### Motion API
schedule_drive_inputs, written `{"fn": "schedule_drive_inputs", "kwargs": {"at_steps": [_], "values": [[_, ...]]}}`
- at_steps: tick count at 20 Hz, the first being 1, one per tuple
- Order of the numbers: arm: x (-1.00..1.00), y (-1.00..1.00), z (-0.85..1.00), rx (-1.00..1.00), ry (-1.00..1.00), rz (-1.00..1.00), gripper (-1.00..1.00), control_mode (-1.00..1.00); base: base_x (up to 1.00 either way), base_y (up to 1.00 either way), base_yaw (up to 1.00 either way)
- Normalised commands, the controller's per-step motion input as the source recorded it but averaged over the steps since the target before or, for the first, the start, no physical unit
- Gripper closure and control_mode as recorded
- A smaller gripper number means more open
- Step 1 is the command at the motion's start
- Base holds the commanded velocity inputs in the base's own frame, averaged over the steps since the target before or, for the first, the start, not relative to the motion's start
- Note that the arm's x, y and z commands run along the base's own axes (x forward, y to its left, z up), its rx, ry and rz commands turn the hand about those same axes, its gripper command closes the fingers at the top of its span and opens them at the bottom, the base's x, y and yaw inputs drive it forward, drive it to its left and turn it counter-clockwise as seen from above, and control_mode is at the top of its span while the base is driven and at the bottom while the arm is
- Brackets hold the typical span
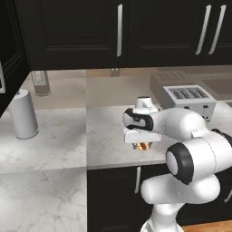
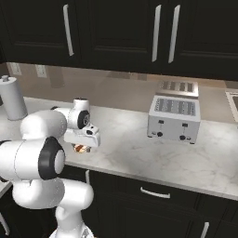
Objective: Store the hot dog in the freezer for long-term storage. Close the freezer door after placing the cooked food.
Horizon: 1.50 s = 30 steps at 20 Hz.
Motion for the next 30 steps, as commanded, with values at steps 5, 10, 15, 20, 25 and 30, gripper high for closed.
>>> {"fn": "schedule_drive_inputs", "kwargs": {"at_steps": [5, 10, 15, 20, 25, 30], "values": [[-0.7, 0.12, 0.57, 0.0, 0.0, -0.15, 1.0, -1.0, 0.0, 0.0, 0.0], [-0.31, 0.06, 0.76, 0.0, 0.0, -0.16, 1.0, -1.0, 0.0, 0.0, 0.0], [-0.21, 0.0, 0.52, 0.0, 0.0, -0.13, 1.0, -1.0, 0.0, 0.0, 0.0], [-0.24, 0.0, 0.17, -0.05, 0.0, -0.01, 1.0, -1.0, 0.0, 0.0, 0.0], [-0.23, 0.0, 0.05, -0.13, -0.05, 0.0, 1.0, -1.0, 0.0, 0.0, 0.0], [-0.18, 0.0, 0.19, -0.12, -0.09, 0.0, 1.0, -1.0, 0.0, 0.0, 0.0]]}}
